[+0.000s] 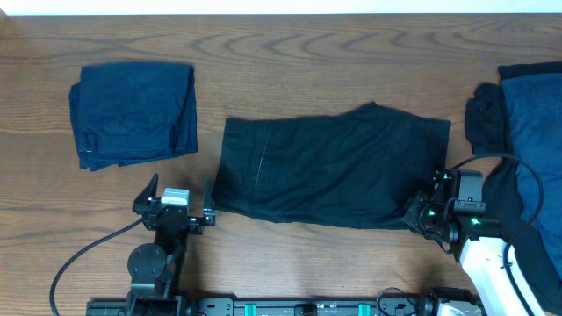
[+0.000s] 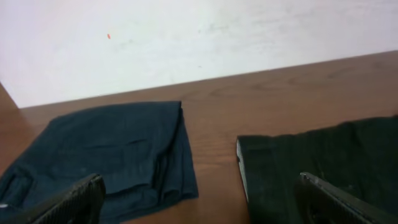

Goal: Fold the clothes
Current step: 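Reach the left gripper to the pants' lower left corner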

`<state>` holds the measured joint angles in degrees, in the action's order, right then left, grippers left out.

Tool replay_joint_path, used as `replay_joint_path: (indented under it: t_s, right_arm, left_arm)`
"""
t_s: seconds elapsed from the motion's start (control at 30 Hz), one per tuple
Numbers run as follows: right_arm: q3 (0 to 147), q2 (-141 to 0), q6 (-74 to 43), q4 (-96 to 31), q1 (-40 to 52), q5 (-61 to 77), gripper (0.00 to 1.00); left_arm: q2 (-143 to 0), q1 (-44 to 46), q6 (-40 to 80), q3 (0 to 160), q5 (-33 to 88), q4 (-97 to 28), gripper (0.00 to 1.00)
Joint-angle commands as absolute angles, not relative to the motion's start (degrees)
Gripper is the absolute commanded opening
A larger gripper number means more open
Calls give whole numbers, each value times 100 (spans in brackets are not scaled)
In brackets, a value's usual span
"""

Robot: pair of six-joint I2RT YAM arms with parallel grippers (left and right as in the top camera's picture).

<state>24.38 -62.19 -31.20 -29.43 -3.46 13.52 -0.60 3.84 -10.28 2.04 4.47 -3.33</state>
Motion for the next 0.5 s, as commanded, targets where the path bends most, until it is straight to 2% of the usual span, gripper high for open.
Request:
replay_joint_path:
  t_s: [0.0,0.2,0.47]
  right_arm:
    - [2550,-6215,-3105,-2934,-368,1422,1]
    - [2550,-6215,-3122,-2902,-368,1420,1]
    - [2550,-6215,-3122,-2899,-368,1420,1]
  left_arm:
    - [-47,360,-856,770,701,-812,98]
    - [-764,360,-631,2644,683,-2335,98]
    - [-3538,362,-119,5551,963,-4628,98]
